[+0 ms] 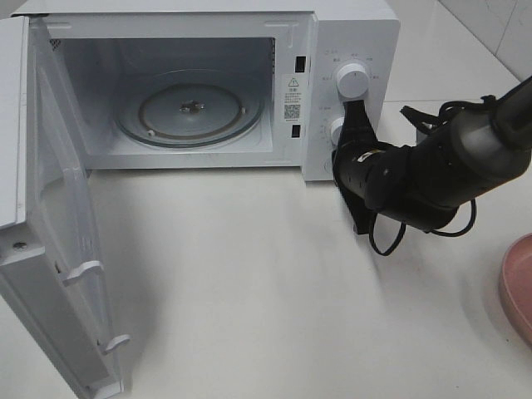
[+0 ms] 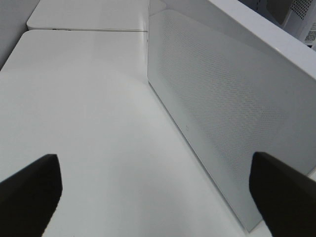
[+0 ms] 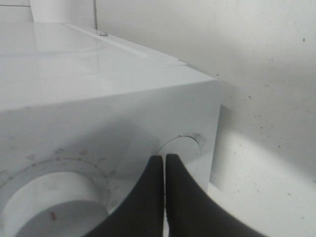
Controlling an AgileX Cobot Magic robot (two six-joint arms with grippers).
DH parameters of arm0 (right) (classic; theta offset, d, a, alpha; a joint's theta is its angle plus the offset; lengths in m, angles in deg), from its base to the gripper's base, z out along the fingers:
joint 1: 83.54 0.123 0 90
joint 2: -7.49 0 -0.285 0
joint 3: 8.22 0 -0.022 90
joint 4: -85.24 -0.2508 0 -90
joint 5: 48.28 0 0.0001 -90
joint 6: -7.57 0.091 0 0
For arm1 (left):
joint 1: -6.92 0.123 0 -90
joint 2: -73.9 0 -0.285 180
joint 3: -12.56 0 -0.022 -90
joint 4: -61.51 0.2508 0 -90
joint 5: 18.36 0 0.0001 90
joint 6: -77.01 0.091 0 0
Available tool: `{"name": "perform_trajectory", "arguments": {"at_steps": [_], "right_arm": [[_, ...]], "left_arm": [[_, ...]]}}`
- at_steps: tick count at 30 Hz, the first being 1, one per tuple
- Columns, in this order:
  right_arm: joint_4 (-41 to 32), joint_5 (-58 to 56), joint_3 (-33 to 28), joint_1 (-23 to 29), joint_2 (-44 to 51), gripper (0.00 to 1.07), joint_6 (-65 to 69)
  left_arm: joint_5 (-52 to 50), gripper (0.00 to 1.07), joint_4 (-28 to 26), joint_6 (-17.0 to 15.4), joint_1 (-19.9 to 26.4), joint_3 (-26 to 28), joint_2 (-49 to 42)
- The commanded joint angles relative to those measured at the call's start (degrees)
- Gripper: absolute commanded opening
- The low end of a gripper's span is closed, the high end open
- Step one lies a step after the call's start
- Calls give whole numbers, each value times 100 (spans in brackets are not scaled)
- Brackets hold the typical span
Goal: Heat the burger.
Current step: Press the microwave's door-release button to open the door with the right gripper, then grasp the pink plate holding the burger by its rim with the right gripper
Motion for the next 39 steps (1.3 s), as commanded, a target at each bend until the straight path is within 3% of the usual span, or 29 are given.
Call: {"name": "perform_trajectory", "arguments": {"at_steps": [1,12,25,39], "right_arm": [[92,-80,-189,-40,264,0,-332],[378,-848,-814,-40,1169,0,-1473],[1163,-2475,-819,-40,1650,1,-3231],[3019,-4314,-819,-40,2320,6,-4664]], "left_arm": [[-52,98,-6,6,-34,0,-115],[-52,98,-6,6,-34,0,-115],[-52,98,-6,6,-34,0,-115],[-52,98,-6,6,-34,0,-115]]}}
